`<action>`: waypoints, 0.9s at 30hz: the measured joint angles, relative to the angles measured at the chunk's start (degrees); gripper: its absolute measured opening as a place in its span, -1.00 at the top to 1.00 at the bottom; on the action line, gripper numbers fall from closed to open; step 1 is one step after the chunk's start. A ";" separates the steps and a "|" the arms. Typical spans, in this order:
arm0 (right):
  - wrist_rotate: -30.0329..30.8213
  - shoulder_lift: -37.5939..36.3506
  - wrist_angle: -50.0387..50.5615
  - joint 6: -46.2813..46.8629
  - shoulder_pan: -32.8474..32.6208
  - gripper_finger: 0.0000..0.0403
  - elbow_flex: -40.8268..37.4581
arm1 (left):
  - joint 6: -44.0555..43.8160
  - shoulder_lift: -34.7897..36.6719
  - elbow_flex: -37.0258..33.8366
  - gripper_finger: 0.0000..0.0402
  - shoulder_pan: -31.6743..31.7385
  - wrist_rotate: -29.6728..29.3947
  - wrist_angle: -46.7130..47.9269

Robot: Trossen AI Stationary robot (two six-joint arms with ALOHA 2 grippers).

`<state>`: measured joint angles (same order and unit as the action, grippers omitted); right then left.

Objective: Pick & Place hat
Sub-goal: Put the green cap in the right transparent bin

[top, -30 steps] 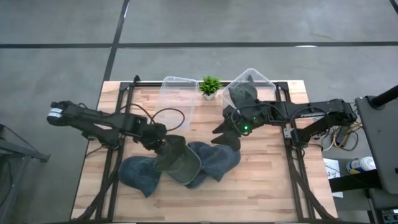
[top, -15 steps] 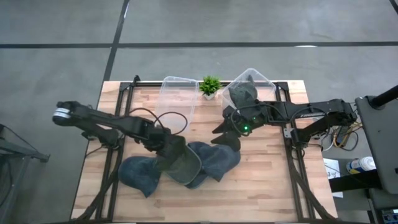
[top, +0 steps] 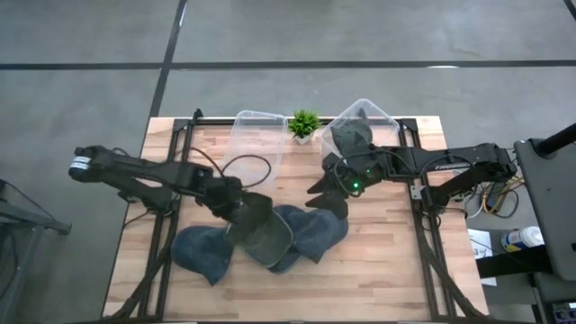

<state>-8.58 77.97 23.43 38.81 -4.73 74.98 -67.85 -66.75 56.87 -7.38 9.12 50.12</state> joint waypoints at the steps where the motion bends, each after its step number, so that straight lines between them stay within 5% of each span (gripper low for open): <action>1: 0.00 0.00 0.00 0.00 0.00 -0.27 0.00 | 0.00 1.01 1.36 0.98 0.00 -0.10 -0.11; 20: -0.41 -1.76 0.27 -2.85 0.13 -0.26 0.00 | 23.35 13.41 22.57 0.99 0.04 -0.89 -12.21; 24: -0.39 -1.97 0.27 -3.32 0.13 -0.26 0.00 | 27.76 14.49 23.04 1.00 0.05 5.73 -17.14; 27: -0.42 -1.97 0.28 -4.71 0.13 -0.27 0.00 | 32.68 14.85 22.59 1.00 0.04 16.77 -22.17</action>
<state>-8.99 76.01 23.71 34.10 -4.60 74.98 -35.18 -51.90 79.46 -7.33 25.89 27.94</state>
